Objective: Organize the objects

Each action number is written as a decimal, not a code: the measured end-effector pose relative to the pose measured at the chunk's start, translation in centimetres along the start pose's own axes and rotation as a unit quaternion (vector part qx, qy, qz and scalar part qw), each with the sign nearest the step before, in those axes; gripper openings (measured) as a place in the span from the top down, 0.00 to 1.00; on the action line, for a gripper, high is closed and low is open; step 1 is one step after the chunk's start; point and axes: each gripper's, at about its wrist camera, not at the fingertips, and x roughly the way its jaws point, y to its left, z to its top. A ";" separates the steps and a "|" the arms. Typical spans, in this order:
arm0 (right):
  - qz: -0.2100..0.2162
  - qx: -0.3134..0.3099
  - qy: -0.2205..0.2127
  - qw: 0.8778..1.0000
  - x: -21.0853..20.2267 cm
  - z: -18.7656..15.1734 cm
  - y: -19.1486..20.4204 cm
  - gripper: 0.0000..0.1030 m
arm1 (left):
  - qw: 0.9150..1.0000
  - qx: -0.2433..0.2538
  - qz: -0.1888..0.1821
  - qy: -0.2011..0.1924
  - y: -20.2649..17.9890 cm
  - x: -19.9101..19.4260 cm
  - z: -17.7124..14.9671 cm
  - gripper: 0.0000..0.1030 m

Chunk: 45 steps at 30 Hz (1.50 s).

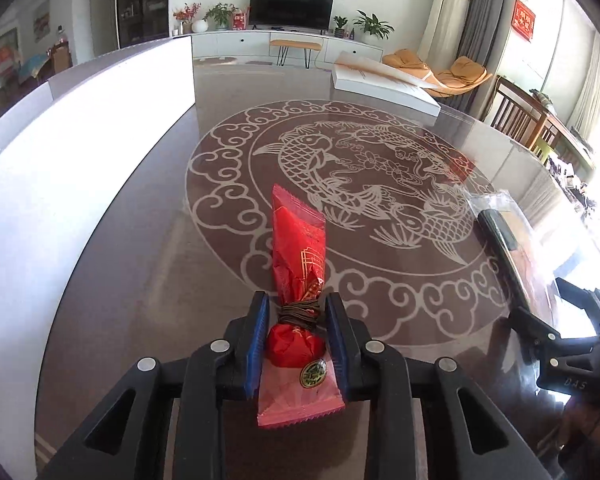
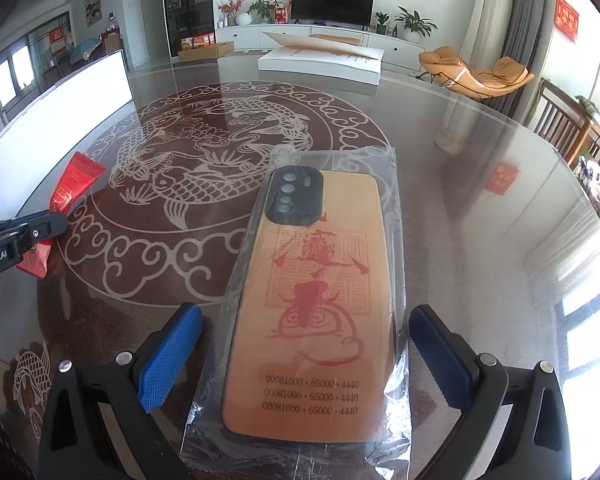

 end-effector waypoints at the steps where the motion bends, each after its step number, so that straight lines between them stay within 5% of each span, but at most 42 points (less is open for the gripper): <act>1: -0.001 0.000 0.000 1.000 0.0 0.0 0.0 0.00 | 1.000 0.009 -0.002 -0.001 -0.4 -0.1 -0.3 0.32; 3: 0.000 0.000 0.000 1.000 0.0 0.0 0.0 0.00 | 0.999 0.028 0.017 0.020 -1.0 0.5 -0.9 0.00; 45: 0.004 0.003 0.001 1.000 0.1 0.0 -0.1 0.00 | 0.998 0.051 0.031 0.026 -1.6 0.3 -1.5 0.00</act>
